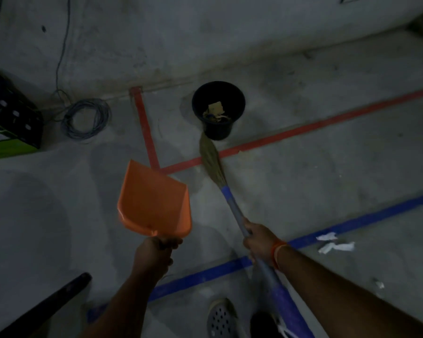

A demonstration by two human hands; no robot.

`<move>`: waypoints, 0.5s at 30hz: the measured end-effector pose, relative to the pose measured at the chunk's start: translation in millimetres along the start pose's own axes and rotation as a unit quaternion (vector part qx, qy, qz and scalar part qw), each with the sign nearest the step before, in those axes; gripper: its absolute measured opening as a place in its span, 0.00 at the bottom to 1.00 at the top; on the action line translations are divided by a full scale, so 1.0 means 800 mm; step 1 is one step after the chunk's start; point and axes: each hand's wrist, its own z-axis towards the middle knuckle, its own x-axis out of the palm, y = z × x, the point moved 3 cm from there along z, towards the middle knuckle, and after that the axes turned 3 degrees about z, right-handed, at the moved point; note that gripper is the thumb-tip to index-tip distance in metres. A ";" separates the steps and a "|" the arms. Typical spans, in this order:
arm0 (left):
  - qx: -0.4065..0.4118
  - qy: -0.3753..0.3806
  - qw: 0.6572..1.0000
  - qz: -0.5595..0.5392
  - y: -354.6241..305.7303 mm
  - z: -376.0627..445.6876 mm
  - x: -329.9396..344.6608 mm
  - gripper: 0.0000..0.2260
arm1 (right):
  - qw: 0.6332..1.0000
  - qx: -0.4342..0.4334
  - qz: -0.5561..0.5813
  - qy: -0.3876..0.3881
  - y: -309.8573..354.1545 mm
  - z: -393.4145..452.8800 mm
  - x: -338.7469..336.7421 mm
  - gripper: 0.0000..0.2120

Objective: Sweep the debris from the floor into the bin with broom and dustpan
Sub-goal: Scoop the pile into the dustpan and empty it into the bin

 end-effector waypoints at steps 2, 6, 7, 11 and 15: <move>0.004 -0.002 1.000 0.011 0.008 -0.019 0.022 0.15 | 0.999 0.016 0.033 -0.006 -0.035 -0.039 0.000 0.30; 0.027 0.002 0.999 0.045 0.025 -0.051 0.078 0.16 | 0.995 0.038 0.084 -0.035 -0.115 -0.092 -0.002 0.27; 0.032 0.003 0.998 0.049 0.026 -0.062 0.094 0.16 | 0.994 0.044 0.094 -0.042 -0.136 -0.102 -0.004 0.27; 0.059 0.003 0.995 0.085 0.036 -0.112 0.161 0.16 | 0.992 0.034 0.106 -0.068 -0.211 -0.146 -0.009 0.31; 0.042 0.019 0.995 0.085 0.054 -0.174 0.217 0.15 | 0.982 0.036 0.165 -0.089 -0.279 -0.209 -0.006 0.33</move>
